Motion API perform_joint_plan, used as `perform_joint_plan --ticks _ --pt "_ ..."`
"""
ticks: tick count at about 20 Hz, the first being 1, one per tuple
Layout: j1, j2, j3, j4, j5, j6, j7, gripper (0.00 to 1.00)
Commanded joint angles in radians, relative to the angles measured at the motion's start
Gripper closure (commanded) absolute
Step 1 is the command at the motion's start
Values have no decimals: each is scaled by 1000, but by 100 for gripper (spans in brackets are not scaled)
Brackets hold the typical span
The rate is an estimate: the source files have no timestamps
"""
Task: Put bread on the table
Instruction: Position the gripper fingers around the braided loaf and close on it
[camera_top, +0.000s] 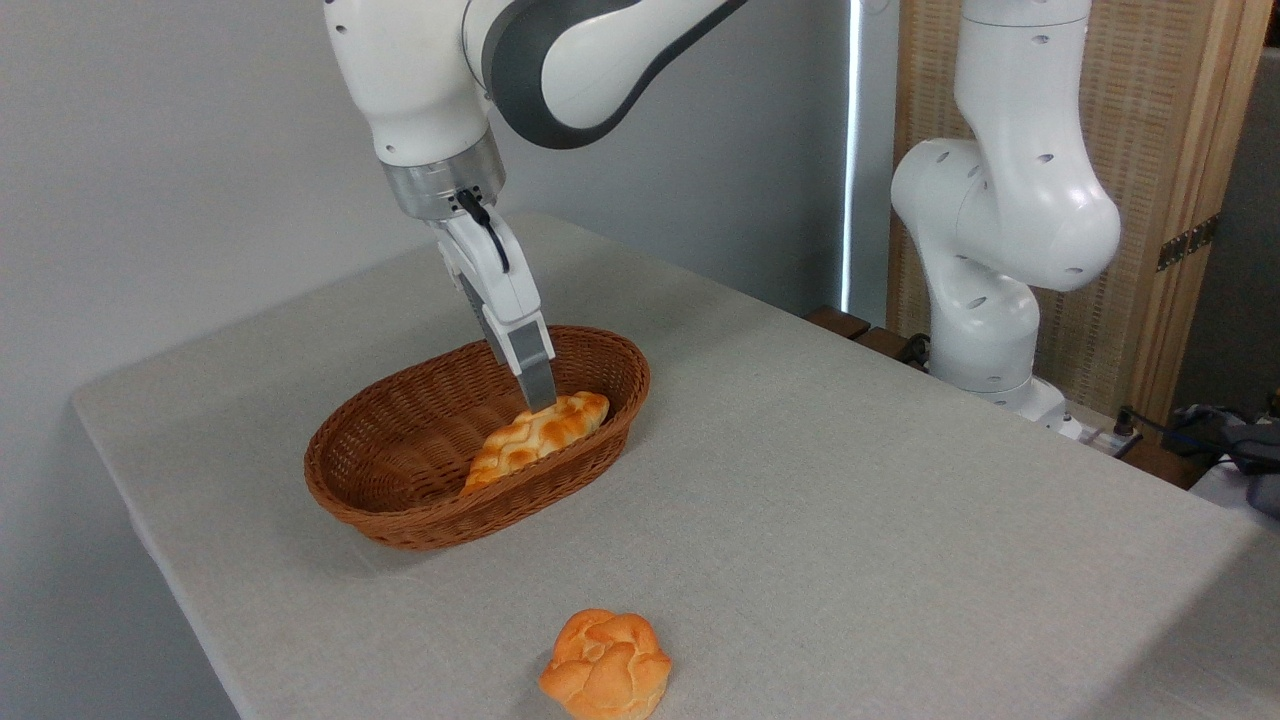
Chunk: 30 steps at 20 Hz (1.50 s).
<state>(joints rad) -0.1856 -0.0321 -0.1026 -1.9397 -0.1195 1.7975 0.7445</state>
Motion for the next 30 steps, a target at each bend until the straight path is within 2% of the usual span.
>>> perform_joint_plan --ticks 1,9,12,27,30 --pt "-2 -20 -3 -64 -3 94 13 0" --pt "-14 -12 -3 -93 1 134 16 0" --pt "-23 -11 -3 -96 69 137 18 0" --pt "-35 8 -3 -114 75 174 22 0" --pt "-37 8 -8 -123 129 184 23 0"
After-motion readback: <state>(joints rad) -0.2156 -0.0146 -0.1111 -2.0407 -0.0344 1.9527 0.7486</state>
